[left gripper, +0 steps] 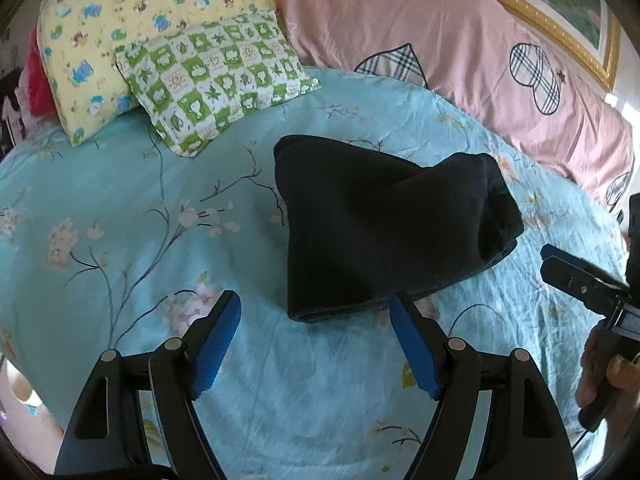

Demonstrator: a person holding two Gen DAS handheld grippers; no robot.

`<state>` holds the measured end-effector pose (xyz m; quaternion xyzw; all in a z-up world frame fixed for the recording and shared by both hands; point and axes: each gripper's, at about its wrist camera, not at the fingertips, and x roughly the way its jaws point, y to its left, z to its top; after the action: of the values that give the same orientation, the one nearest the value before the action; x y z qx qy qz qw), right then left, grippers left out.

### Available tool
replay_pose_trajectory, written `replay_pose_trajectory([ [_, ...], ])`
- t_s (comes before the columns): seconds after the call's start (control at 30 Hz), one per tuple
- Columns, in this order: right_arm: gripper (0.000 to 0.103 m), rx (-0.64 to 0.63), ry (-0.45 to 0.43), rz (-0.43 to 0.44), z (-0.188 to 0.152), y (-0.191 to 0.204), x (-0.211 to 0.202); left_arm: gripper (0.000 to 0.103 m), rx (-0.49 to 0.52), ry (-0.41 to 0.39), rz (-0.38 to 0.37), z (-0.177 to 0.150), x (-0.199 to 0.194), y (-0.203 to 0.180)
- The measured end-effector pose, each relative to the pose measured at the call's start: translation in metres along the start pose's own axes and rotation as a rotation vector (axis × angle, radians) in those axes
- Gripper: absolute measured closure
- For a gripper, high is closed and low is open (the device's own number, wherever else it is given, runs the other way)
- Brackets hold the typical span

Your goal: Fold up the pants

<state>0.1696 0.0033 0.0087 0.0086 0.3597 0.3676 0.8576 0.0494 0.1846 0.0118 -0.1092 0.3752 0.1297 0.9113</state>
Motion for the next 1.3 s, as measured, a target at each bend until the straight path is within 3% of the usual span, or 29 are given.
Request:
replay_pose_trajectory([
  [0.37, 0.008, -0.064, 0.005, -0.014, -0.003, 0.01, -0.004, 0.022, 0.015, 0.025, 0.019, -0.007, -0.003, 0.001],
  [0.87, 0.005, -0.154, 0.023, -0.026, -0.006, 0.018, -0.01, 0.021, 0.039, -0.001, 0.035, -0.015, -0.021, -0.015],
  [1.3, 0.004, -0.161, 0.027, -0.032, -0.01, 0.013, -0.006, 0.02, 0.081, 0.018, 0.047, -0.024, -0.003, -0.032],
])
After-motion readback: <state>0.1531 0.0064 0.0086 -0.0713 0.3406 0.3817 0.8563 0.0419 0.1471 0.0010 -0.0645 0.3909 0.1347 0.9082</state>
